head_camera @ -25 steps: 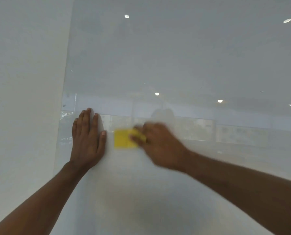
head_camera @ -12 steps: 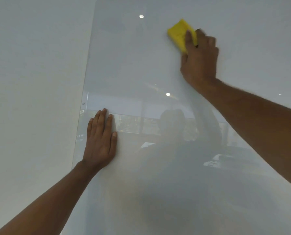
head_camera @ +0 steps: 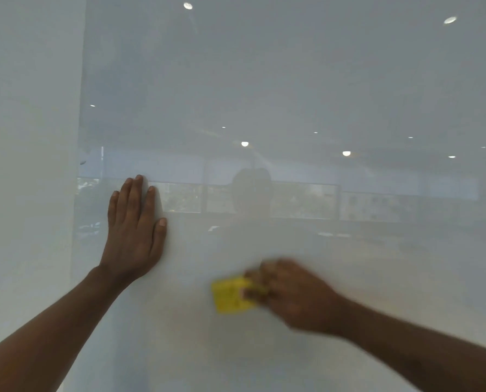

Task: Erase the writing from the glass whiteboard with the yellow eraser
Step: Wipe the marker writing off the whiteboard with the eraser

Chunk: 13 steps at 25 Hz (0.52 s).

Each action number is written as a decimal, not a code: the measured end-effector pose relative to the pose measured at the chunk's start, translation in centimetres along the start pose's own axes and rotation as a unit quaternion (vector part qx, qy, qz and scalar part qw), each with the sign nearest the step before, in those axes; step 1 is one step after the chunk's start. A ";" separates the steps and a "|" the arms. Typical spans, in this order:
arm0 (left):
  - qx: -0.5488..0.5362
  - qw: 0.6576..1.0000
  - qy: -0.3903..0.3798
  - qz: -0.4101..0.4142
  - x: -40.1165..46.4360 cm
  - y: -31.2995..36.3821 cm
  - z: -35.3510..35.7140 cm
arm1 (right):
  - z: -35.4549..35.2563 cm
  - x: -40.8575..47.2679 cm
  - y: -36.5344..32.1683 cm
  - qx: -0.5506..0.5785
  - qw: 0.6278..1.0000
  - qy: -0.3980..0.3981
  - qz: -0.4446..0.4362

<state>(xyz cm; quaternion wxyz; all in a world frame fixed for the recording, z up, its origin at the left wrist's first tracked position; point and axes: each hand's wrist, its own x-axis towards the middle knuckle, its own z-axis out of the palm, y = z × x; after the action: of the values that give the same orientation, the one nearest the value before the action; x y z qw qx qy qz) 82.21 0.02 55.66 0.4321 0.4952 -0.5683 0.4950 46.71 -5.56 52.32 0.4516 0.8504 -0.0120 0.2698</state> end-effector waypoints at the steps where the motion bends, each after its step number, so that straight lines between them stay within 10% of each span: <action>1: 0.007 1.000 -0.004 0.025 0.2 0.6 0.1 | -2.0 0.5 3.4 -0.019 0.996 0.046 0.079; 8: 0.000 0.997 -0.013 0.075 3.4 7.4 1.1 | -12.1 -5.5 17.8 -0.178 0.726 0.232 0.622; 13: -0.025 0.998 -0.013 0.060 5.8 12.6 1.6 | -2.9 -9.1 1.6 -0.067 0.947 0.109 0.294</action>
<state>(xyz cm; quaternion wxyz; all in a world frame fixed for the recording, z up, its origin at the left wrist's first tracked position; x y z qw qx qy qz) 68.97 -2.13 59.42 0.4063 0.4553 -0.6149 0.4994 37.24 -6.28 50.55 0.4065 0.7424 -0.2304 0.4801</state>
